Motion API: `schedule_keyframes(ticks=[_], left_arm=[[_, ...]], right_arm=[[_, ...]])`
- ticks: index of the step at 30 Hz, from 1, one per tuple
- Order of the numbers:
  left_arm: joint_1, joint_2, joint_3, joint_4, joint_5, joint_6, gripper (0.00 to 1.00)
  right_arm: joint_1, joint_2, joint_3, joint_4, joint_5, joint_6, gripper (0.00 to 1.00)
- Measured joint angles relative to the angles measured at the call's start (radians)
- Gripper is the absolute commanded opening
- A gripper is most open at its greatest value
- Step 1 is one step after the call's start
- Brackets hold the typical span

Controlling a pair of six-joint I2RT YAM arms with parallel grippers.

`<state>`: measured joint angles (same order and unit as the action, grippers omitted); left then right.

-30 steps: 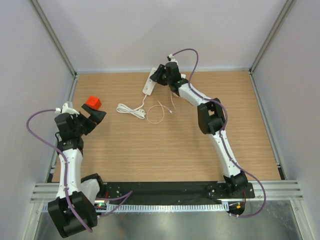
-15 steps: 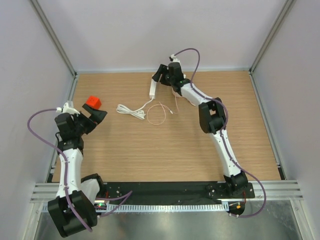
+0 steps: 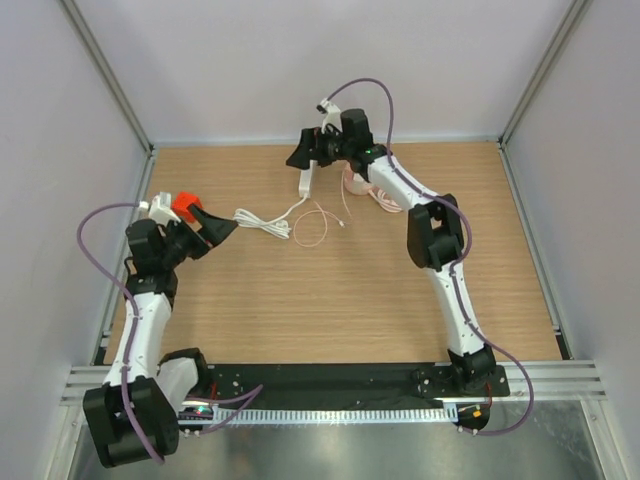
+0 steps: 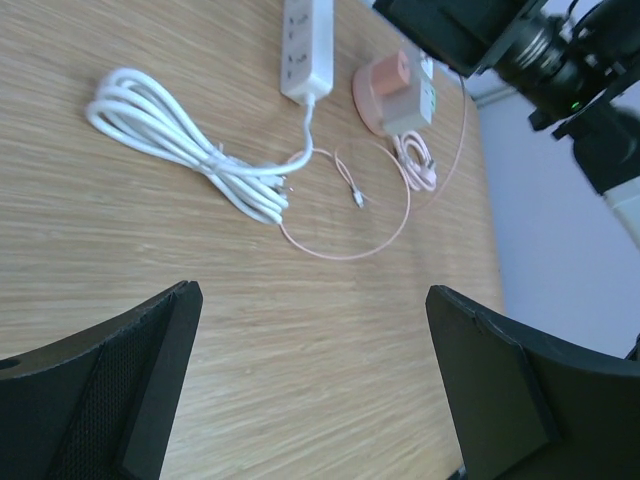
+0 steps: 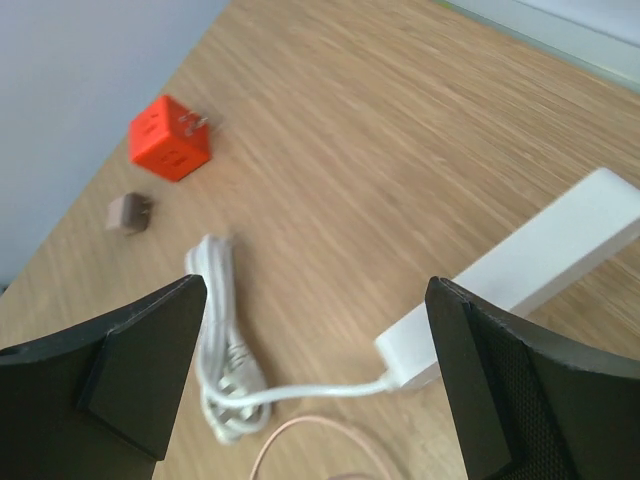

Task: Pull the plug off the socket

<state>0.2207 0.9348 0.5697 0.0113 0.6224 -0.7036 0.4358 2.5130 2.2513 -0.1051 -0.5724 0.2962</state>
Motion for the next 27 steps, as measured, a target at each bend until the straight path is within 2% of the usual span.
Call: schedule_keyframes(ticks=[7,14,21,27], left_arm=[[-0.143,0.032,0.037,-0.001,0.004,-0.003,1.0],[-0.422,0.121,0.164,-0.005,-0.089,0.012,1.0],[-0.657,0.364,0.422,-0.047,-0.226,0.056,0.99],[-0.797,0.629,0.71,-0.116,-0.356,0.092,0.94]], right_arm=[[-0.006,-0.333,-0.206,-0.099,-0.101,-0.171,1.0],[-0.103,-0.694,-0.523,-0.109,-0.15,-0.246,0.99],[-0.291,-0.921,-0.863,-0.175,-0.125,-0.286,1.0],[-0.401,-1.026,-1.042,-0.237,-0.084,-0.278,1.0]])
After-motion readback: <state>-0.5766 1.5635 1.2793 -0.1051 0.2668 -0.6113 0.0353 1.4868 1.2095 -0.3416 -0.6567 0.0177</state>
